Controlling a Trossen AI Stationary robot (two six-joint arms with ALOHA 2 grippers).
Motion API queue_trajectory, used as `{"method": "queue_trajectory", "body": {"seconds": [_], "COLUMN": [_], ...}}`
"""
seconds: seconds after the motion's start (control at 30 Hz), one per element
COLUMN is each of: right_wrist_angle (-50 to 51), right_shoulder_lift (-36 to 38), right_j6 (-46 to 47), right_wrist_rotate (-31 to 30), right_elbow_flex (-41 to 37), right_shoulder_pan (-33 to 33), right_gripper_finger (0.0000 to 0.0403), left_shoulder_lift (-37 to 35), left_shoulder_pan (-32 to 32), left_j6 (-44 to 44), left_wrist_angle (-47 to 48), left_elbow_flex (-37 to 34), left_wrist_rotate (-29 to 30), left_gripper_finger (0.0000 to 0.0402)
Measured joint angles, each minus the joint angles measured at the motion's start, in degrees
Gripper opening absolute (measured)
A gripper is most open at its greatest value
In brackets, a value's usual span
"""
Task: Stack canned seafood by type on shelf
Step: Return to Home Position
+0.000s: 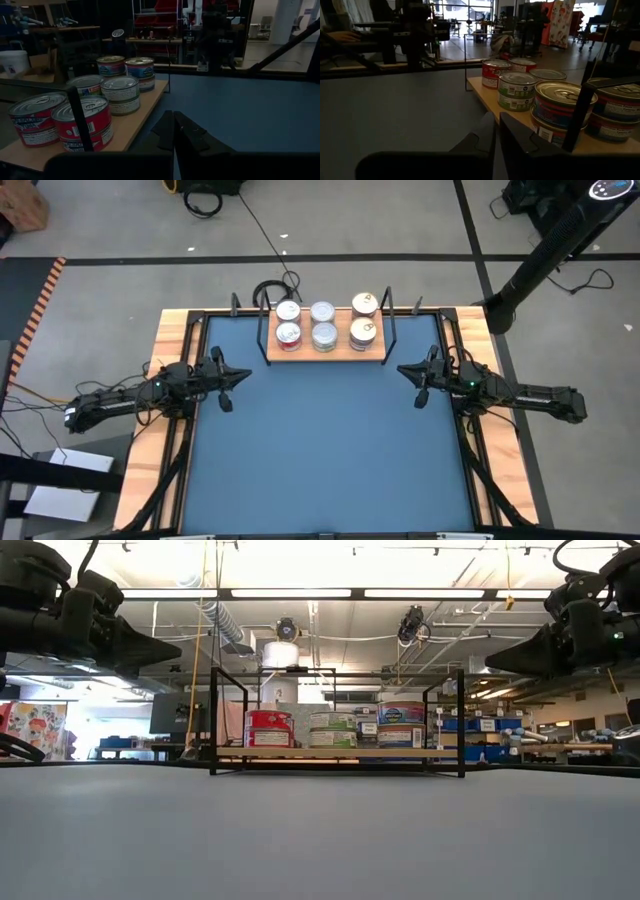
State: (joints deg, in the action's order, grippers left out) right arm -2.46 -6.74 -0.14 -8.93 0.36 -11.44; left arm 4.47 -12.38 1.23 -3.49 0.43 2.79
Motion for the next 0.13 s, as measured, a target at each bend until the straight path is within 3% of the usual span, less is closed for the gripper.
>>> {"method": "queue_trajectory", "body": {"seconds": [0.13], "right_wrist_angle": [0.0], "right_shoulder_lift": [0.0], "right_j6": [0.0], "right_wrist_rotate": [0.0], "right_elbow_flex": [0.0], "right_shoulder_pan": [0.0], "right_gripper_finger": [0.0037], "left_shoulder_lift": [0.0], "left_shoulder_pan": [0.0], "left_j6": [0.0], "left_wrist_angle": [0.0], "left_elbow_flex": [0.0], "left_wrist_rotate": [0.0], "left_gripper_finger": [0.0008]}}
